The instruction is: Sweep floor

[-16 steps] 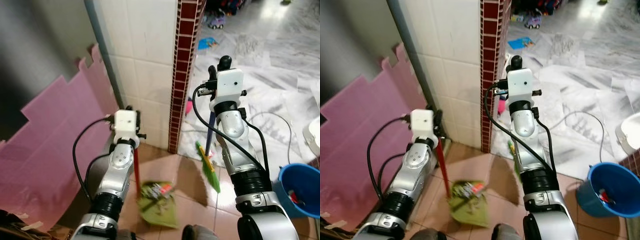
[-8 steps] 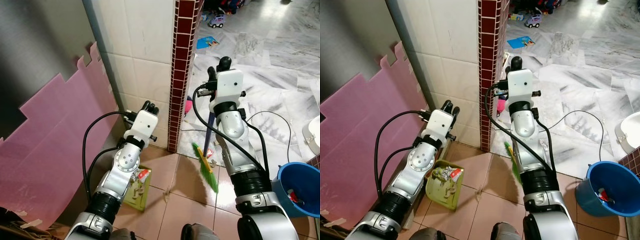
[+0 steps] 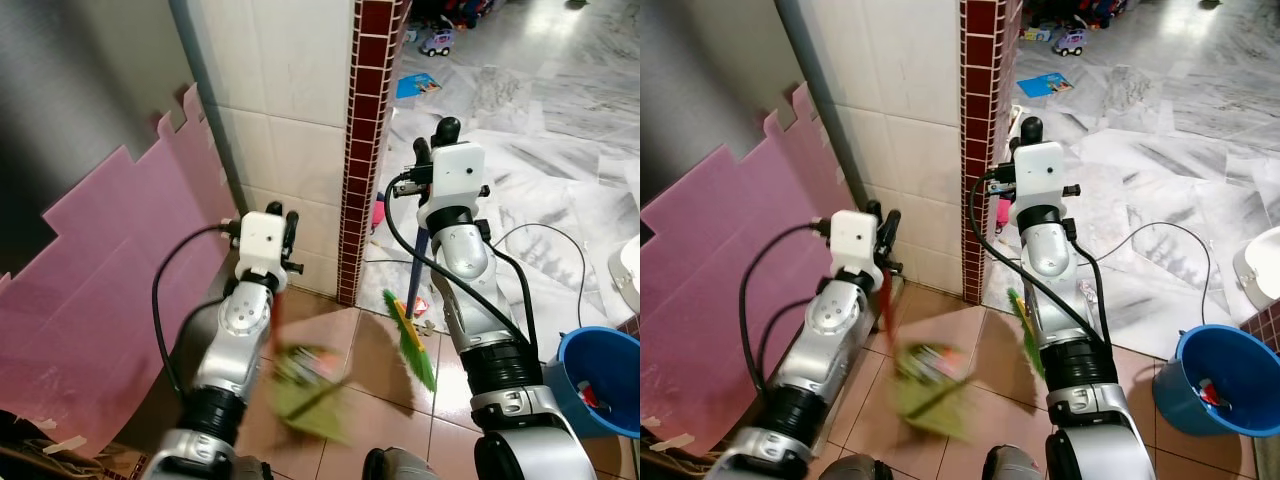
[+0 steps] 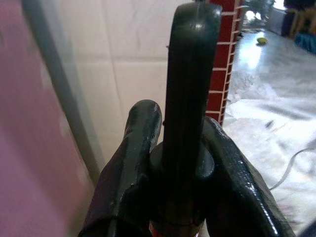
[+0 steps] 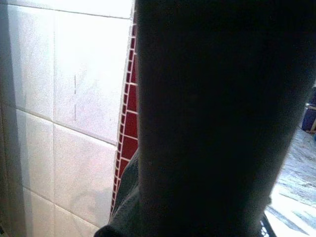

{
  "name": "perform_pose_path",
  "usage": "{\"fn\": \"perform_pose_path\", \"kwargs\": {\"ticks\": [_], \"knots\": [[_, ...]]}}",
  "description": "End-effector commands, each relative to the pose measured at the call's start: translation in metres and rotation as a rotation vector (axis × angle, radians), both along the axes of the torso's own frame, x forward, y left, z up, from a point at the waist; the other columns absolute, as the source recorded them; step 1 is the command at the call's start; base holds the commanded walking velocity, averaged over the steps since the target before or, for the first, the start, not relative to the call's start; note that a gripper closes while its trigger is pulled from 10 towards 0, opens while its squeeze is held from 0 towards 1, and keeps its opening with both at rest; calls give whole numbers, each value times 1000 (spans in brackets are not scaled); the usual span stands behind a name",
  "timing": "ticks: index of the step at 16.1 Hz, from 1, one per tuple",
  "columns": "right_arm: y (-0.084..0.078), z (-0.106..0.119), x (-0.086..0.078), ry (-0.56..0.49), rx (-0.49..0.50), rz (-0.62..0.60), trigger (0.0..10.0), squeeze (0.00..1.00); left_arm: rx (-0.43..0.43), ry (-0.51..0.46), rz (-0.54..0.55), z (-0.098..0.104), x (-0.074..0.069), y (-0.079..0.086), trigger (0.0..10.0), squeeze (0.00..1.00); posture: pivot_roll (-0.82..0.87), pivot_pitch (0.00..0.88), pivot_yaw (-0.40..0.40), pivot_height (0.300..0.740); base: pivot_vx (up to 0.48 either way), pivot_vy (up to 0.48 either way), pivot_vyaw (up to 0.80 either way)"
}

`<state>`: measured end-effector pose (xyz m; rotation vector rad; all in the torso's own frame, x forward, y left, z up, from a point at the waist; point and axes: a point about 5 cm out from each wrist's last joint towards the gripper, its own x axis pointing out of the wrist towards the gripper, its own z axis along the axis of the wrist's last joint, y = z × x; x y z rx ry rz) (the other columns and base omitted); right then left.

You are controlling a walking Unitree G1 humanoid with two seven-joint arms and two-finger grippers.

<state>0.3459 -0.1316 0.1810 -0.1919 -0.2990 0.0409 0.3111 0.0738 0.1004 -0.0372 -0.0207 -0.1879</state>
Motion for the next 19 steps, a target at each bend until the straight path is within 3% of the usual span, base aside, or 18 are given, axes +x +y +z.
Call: {"fn": "perform_pose_path", "kwargs": {"ticks": [1,6,9,10,12,14,19], "knots": [[6,8,1,-31,-6,22,10000,0,-25,-23,17,8,3,1,10000,0,-39,0,18,740,0,0,0],[4,5,0,-24,-13,16,10000,0,156,-172,52,25,3,17,10000,0,-40,0,20,740,0,0,0],[6,4,-1,-22,-14,21,10000,0,196,-230,88,34,0,27,10000,0,-34,0,19,740,0,0,0],[7,2,-1,-17,-14,26,10000,0,114,-189,100,34,-2,31,10000,0,-32,0,18,740,0,0,0],[6,-2,-2,6,-15,34,10000,0,41,-148,108,33,-5,33,10000,0,-31,0,18,740,0,0,0],[4,-16,-4,74,8,46,10000,0,57,-136,80,24,-12,32,10000,0,-29,0,15,740,0,0,0],[1,-34,-16,132,22,41,10000,0,-18,-42,79,8,-20,32,10000,0,-34,0,12,740,0,0,0]]}}
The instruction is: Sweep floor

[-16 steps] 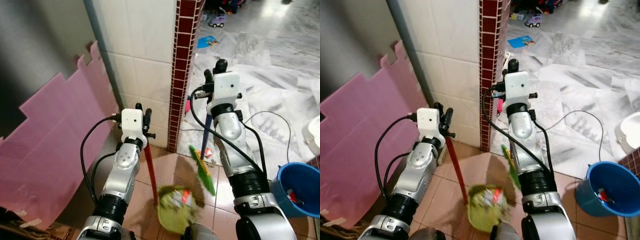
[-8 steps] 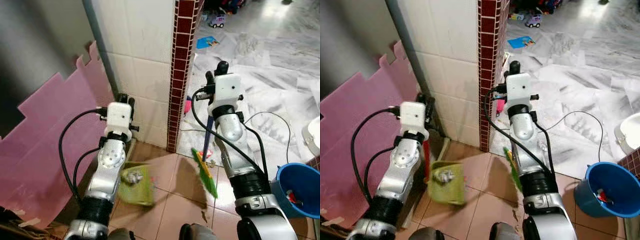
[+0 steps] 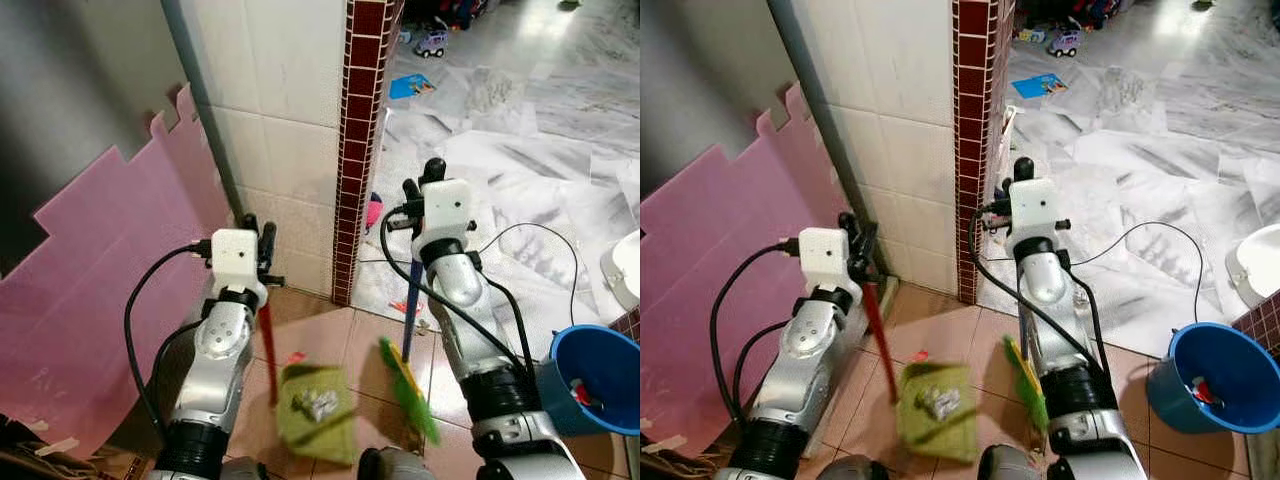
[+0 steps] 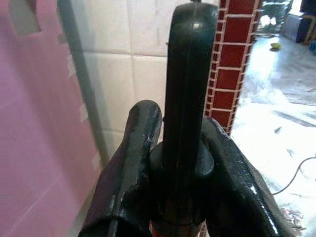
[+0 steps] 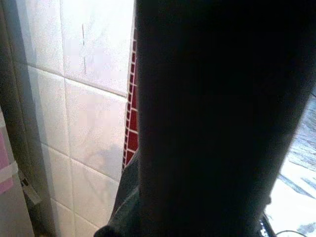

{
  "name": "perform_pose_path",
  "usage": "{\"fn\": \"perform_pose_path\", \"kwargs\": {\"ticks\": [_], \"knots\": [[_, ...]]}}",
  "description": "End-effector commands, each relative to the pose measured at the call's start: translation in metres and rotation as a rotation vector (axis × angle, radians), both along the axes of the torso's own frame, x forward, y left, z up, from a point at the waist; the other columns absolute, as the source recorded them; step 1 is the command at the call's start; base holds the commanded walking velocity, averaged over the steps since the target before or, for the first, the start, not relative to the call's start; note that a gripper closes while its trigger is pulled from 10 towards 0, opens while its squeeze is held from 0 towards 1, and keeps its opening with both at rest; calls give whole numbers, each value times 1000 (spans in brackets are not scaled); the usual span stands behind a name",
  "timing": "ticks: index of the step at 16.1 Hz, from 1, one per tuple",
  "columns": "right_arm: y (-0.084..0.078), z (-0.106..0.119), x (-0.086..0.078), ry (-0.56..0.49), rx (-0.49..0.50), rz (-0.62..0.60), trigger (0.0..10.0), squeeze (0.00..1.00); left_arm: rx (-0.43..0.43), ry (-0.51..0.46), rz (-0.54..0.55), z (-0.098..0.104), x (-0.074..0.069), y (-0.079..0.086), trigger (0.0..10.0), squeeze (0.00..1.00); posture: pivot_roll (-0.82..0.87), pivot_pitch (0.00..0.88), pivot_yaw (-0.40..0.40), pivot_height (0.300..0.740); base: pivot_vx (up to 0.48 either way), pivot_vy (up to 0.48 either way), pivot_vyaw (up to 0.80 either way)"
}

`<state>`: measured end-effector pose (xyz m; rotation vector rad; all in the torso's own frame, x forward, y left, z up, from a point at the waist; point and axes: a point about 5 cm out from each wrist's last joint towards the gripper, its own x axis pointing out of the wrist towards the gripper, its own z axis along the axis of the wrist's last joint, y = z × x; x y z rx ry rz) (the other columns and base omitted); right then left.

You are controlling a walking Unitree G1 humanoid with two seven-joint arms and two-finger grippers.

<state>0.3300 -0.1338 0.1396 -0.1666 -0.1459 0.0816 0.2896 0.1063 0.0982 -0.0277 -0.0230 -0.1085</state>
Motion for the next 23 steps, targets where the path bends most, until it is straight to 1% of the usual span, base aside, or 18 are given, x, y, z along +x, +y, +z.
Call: {"fn": "perform_pose_path", "kwargs": {"ticks": [1,4,6,9,11,13,14,19,22,23], "knots": [[3,6,-2,-18,9,15,10000,0,-24,-34,-1,9,1,2,10000,0,-36,0,12,740,0,0,0],[2,1,-4,11,23,22,10000,0,-16,-24,-13,6,-1,4,10000,0,-36,0,12,740,0,0,0],[2,-1,-4,22,32,18,10000,0,-17,-19,-17,5,-2,3,10000,0,-36,0,11,740,-259,0,0],[3,3,-3,7,32,21,10000,0,-19,-23,-18,7,0,2,10000,0,-33,0,9,740,-336,0,0],[2,11,-3,-51,46,23,10000,0,-18,-29,-19,9,1,2,10000,0,-32,0,11,740,-401,0,0],[5,22,-5,-118,77,54,10000,0,-14,-31,-21,9,2,3,10000,0,-32,0,16,740,-401,0,0],[6,24,-7,-133,81,65,10000,0,-13,-32,-21,10,3,3,10000,0,-31,0,17,740,-401,0,0],[5,29,-8,-165,59,69,10000,0,-12,-32,-19,11,4,4,10000,0,-33,0,19,740,-400,0,0],[2,27,-8,-162,45,70,10000,0,-16,-48,-6,13,5,6,10000,0,-32,0,19,740,0,0,0],[2,27,-9,-162,44,71,10000,0,-16,-40,-3,12,5,7,10000,0,-32,0,18,740,0,0,0]]}}
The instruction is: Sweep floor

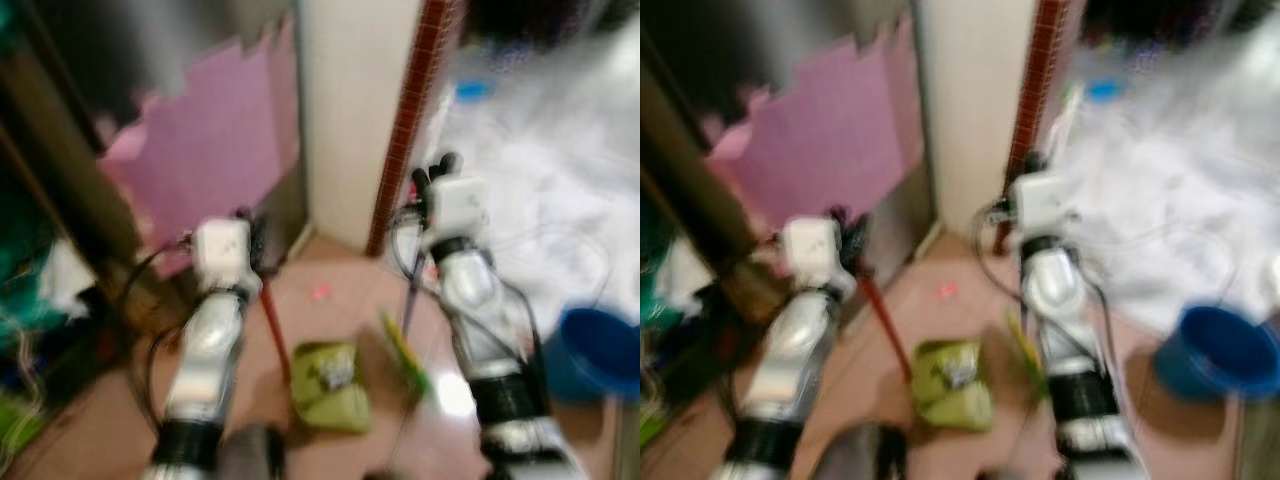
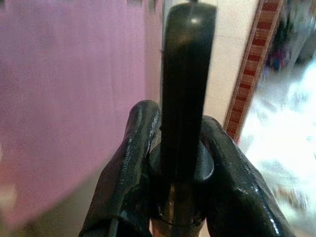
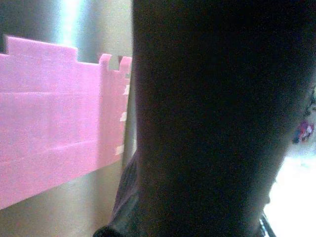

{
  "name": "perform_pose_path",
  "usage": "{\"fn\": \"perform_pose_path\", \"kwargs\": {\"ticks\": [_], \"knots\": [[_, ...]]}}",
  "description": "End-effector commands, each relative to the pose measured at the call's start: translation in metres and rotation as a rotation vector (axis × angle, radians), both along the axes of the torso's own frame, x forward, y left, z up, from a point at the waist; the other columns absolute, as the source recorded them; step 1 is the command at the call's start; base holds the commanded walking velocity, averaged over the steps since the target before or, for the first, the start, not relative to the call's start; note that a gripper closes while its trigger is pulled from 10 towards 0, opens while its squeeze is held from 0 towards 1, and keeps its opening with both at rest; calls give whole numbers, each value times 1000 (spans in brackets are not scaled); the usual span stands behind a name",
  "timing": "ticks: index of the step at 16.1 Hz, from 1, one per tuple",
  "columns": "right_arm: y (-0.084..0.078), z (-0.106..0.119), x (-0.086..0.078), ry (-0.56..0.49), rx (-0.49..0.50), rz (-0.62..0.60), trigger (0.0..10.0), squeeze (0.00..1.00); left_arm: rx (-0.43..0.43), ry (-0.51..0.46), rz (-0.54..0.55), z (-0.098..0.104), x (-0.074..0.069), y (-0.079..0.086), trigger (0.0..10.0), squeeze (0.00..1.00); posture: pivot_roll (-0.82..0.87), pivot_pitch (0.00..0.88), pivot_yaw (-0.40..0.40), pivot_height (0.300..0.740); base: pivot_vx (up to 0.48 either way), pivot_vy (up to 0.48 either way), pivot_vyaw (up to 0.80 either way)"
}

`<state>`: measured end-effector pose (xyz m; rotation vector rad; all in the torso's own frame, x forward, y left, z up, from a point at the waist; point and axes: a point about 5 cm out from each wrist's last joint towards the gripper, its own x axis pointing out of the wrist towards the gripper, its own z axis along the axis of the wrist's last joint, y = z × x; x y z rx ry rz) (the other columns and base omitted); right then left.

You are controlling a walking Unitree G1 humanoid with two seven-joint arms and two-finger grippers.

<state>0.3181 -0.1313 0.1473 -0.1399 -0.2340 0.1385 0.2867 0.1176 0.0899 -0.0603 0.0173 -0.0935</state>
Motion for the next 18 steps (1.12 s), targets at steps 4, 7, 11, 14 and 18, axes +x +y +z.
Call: {"fn": "perform_pose_path", "kwargs": {"ticks": [4,7,11,14,18], "knots": [[3,20,2,-85,11,17,10000,0,-8,-65,-5,19,10,-3,10000,0,-34,0,18,740,0,480,0],[3,20,2,-88,7,19,10000,0,-10,-59,-5,18,10,-3,10000,0,-33,0,17,740,0,480,0],[3,19,1,-88,8,18,10000,0,-11,-79,-22,20,7,-6,10000,0,-35,0,24,740,0,240,0],[4,18,1,-84,10,17,10000,0,-15,-64,-41,17,5,-10,10000,0,-38,0,30,740,0,0,0],[4,18,2,-83,-1,14,10000,0,-29,-62,-63,17,6,-13,10000,0,-41,0,33,740,0,0,0]]}}
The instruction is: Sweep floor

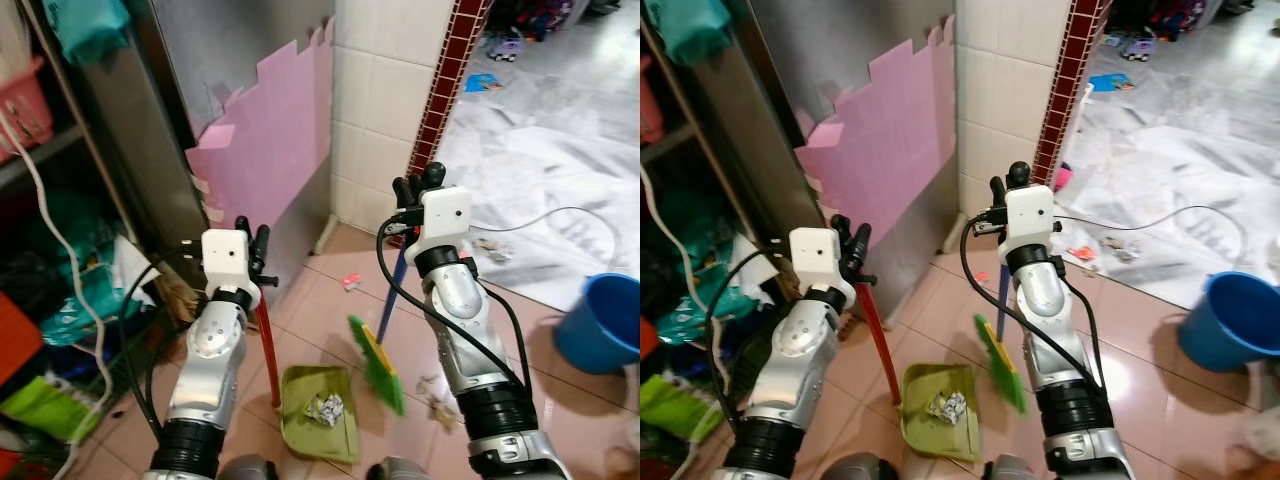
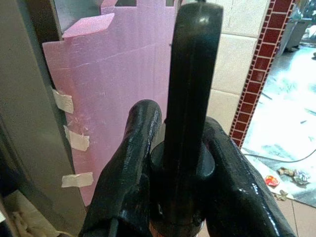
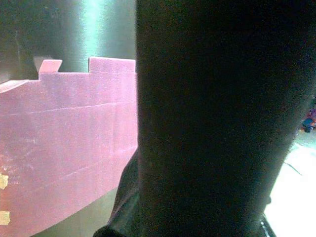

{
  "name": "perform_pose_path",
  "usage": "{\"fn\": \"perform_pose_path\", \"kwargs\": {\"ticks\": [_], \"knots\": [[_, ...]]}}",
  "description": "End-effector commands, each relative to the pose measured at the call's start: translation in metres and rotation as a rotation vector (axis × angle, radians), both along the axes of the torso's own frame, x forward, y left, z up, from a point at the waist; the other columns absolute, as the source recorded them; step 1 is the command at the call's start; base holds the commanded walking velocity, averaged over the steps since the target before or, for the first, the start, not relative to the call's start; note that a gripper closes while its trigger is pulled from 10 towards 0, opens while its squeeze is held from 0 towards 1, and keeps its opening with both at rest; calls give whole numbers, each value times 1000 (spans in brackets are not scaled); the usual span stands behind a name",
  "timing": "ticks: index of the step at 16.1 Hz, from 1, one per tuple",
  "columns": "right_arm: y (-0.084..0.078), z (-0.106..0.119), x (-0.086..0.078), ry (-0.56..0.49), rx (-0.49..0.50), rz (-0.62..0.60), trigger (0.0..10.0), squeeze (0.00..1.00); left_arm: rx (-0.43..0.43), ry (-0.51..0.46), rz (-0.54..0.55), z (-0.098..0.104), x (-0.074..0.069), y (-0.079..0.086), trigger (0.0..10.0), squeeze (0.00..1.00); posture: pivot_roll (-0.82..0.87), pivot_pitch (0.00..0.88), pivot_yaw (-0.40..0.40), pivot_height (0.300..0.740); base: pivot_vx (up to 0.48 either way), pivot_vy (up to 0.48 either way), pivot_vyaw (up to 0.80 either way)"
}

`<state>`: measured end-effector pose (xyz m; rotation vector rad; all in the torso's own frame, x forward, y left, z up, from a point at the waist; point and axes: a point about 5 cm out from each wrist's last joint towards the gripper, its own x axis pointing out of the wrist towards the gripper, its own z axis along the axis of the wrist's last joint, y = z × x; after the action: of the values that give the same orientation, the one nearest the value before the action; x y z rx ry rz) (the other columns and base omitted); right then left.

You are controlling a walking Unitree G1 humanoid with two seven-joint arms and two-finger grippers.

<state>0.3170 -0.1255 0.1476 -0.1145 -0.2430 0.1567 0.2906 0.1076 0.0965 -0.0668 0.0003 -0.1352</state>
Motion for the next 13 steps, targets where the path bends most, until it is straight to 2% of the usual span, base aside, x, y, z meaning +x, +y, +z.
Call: {"fn": "perform_pose_path", "kwargs": {"ticks": [1,13], "knots": [[-2,18,3,-76,-25,-10,10000,0,-23,-43,-26,11,2,-3,10000,0,-41,0,33,740,0,0,0],[-2,14,3,-60,-30,-5,10000,0,-20,-33,-52,10,3,-6,10000,0,-37,0,33,740,0,0,0]]}}
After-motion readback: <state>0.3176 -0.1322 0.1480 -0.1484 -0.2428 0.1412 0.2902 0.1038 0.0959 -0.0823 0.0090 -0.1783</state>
